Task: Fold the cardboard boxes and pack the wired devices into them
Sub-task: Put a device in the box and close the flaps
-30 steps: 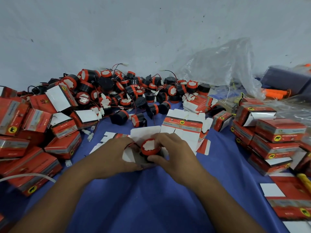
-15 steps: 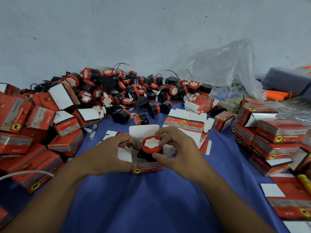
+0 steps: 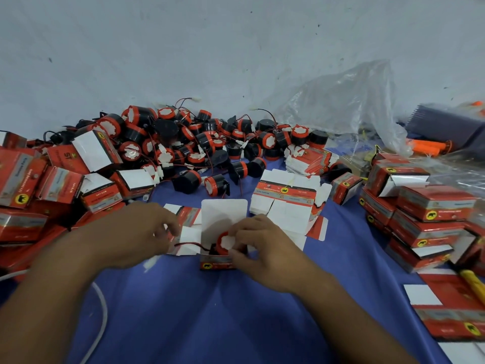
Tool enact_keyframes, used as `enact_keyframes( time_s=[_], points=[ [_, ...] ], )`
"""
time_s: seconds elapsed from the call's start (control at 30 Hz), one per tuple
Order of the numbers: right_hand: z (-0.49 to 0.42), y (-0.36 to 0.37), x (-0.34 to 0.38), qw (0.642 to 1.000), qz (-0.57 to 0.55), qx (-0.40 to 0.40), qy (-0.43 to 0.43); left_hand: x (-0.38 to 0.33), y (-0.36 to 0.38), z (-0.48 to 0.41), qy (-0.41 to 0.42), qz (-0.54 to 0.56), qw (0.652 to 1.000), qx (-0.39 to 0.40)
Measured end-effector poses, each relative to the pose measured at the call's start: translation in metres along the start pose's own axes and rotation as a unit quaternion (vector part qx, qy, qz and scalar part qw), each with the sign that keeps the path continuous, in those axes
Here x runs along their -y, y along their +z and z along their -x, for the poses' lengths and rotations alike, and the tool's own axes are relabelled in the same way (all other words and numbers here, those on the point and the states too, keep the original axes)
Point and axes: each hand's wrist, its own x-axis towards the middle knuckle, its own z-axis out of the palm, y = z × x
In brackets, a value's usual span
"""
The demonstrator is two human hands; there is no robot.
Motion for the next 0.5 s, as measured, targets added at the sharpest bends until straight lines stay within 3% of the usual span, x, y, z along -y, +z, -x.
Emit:
enact_keyframes(
  time_s=[0.3, 0.43, 0.5],
  points=[
    [0.003, 0.003, 0.000, 1.000, 0.000, -0.001, 0.007, -0.030, 0.003, 0.008, 0.035, 0.120, 0.982, 0.139],
    [0.003, 0.003, -0.001, 1.000, -0.003, -0.004, -0.006, -0.049, 0.004, 0.004, 0.105, 0.246, 0.961, 0.069],
    [0.003, 0.003, -0.002, 1.000, -0.008, -0.001, -0.007, -0.056, 0.006, 0.002, 0.113, 0.246, 0.962, 0.043]
  ],
)
